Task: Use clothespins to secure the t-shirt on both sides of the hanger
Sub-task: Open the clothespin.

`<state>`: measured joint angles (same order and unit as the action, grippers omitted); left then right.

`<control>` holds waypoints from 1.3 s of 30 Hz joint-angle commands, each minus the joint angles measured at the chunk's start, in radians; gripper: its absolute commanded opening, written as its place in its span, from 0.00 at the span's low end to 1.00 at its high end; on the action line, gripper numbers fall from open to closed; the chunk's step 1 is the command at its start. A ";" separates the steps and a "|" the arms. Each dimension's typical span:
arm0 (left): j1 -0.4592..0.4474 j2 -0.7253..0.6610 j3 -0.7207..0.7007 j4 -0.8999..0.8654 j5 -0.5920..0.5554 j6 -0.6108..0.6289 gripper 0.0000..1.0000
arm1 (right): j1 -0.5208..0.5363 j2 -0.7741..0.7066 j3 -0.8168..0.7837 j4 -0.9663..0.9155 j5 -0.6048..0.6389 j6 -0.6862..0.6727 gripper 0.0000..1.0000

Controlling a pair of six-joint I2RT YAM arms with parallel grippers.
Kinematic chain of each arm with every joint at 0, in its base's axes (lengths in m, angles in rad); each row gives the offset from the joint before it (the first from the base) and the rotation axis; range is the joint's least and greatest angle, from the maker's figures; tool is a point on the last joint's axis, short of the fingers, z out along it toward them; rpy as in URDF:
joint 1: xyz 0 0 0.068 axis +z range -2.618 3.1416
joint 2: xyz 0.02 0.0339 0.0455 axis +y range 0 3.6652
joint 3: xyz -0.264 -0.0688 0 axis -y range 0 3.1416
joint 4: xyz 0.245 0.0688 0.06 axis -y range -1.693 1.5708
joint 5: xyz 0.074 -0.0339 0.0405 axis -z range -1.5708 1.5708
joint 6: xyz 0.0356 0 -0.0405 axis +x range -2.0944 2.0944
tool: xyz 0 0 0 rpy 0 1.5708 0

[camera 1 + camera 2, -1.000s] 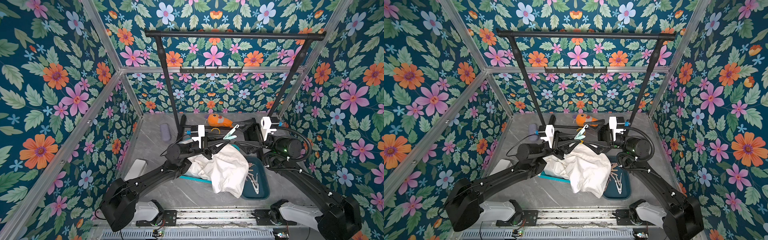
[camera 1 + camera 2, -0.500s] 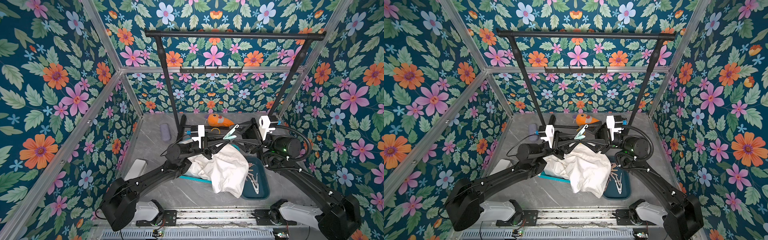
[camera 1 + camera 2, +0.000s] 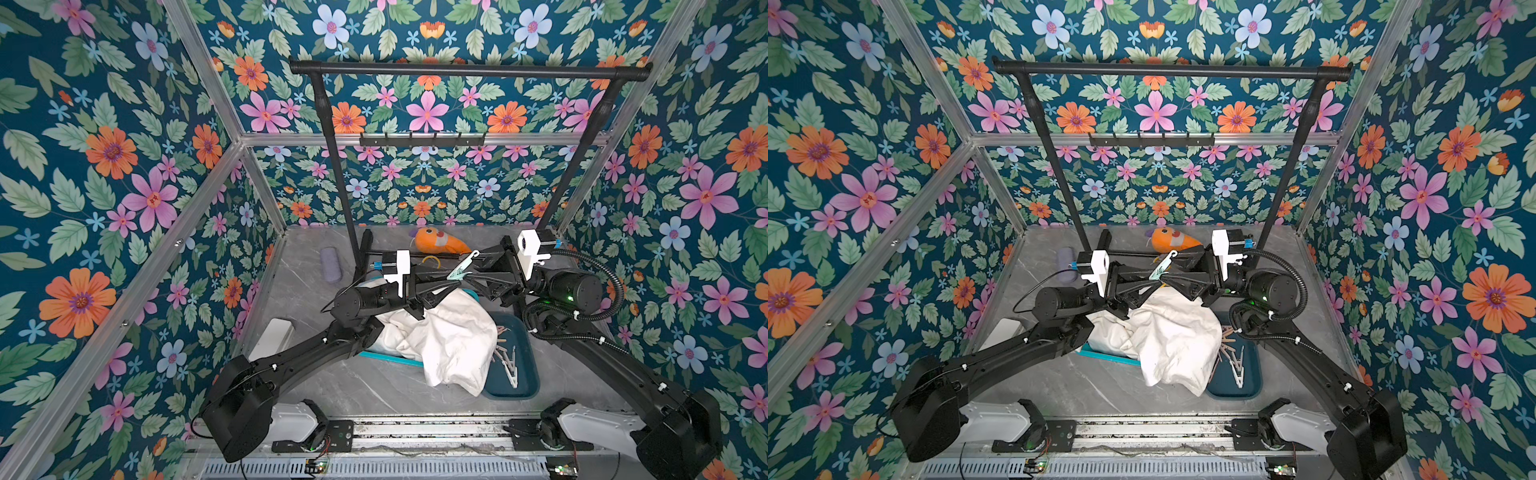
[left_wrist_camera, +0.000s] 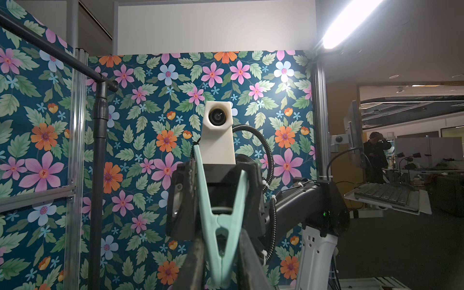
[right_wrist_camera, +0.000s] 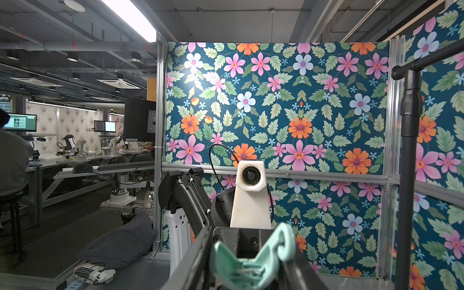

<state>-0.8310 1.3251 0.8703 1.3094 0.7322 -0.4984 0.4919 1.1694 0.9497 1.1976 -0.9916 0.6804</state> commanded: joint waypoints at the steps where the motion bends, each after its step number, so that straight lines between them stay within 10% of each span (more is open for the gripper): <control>1: -0.002 -0.003 0.003 0.027 0.014 -0.010 0.00 | 0.002 -0.007 0.003 0.027 -0.008 0.010 0.37; 11: 0.000 -0.007 -0.002 0.019 0.003 0.000 0.04 | 0.002 -0.016 -0.006 0.018 -0.010 0.008 0.20; 24: 0.000 -0.067 -0.052 -0.105 -0.016 0.090 0.96 | 0.002 -0.082 -0.060 -0.173 0.084 -0.120 0.01; 39: 0.143 -0.152 0.144 -1.092 -0.263 0.500 0.87 | -0.101 -0.223 -0.141 -0.750 0.485 -0.225 0.00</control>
<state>-0.7254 1.1397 0.9623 0.4850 0.5102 -0.0788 0.4286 0.9558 0.8280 0.5457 -0.6102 0.4133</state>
